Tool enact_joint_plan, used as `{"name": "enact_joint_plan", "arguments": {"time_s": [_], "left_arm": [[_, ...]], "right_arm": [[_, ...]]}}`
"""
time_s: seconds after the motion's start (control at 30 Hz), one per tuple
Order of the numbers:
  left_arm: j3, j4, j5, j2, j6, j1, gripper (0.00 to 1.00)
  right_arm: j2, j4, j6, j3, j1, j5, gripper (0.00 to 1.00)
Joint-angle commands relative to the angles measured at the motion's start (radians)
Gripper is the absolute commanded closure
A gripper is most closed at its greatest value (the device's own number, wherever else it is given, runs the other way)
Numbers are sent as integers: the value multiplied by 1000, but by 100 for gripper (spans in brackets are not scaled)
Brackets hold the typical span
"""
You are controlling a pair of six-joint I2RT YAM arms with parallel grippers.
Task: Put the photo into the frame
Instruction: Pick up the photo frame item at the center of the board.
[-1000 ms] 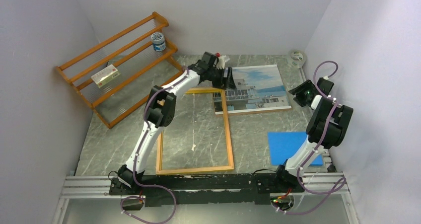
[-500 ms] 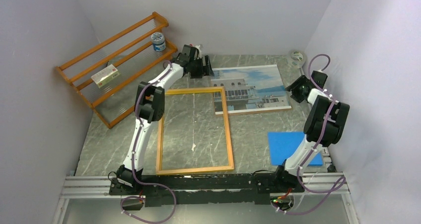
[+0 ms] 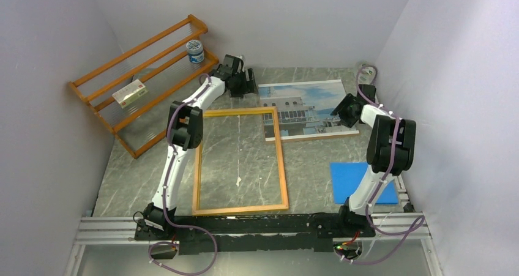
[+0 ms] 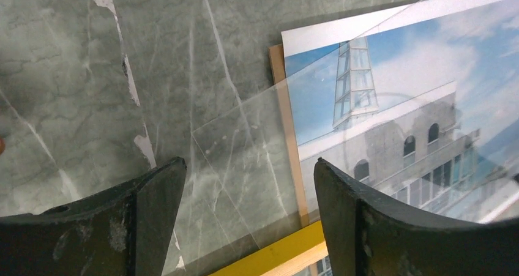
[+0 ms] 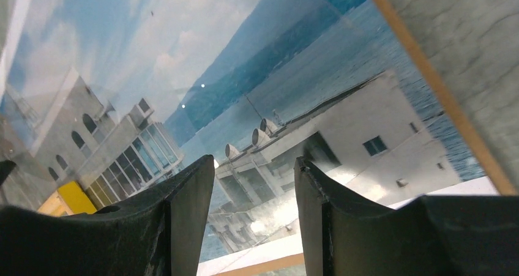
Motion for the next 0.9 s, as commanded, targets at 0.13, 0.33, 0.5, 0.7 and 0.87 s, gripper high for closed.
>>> {"name": "enact_joint_plan", "arguments": {"time_s": [0.13,0.33,0.5,0.7,0.87], "left_arm": [[-16,7,196,54,-177,51,21],[-82,100,289,54,-285,59,23],[-103,170,363,66,-357,60,24],[-214,351,424,26,-458,72,27],[-289,548,473,2,-519,74,32]], "right_arm": [[36,-69,5,0,44,77,45],[123,-188,-27,53,70,112,44],[196,-259,-32,86,83,98,44],[226,-285,-44,109,86,84,39],[238,-299,-49,128,87,78,38]]}}
